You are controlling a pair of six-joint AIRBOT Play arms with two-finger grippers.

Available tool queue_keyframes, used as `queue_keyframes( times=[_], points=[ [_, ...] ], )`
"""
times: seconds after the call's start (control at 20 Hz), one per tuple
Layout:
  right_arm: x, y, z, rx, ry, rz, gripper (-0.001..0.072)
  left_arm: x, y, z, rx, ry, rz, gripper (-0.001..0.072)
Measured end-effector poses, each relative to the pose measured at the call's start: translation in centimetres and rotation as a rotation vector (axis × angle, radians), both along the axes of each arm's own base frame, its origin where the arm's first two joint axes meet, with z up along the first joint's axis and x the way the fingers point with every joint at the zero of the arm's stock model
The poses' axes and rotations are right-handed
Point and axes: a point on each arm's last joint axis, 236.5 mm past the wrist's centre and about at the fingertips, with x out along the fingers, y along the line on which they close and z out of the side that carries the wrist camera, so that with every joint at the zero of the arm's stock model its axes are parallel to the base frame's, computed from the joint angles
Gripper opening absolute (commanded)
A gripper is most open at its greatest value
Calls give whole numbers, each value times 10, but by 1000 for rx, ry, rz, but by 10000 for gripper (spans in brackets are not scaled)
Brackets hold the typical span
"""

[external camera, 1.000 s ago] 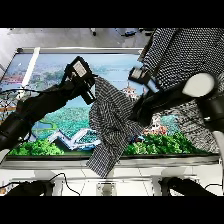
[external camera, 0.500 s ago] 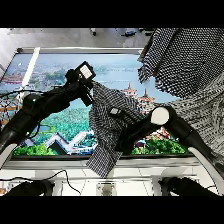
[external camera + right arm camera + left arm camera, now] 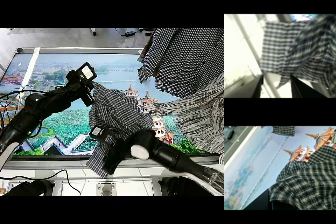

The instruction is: Fold the clothes and pants, and hang the long-sleeved shirts on hangers.

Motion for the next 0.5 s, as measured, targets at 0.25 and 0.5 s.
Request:
queue_keyframes(
  times=[0.25, 0.5],
  points=[
    [12, -24, -44, -110, -53, -183, 269, 0, 0, 0, -1, 0, 0, 36],
    [18, -32, -60, -108, -78, -267, 39, 0, 1, 1, -1, -2, 2, 36]
  ],
)
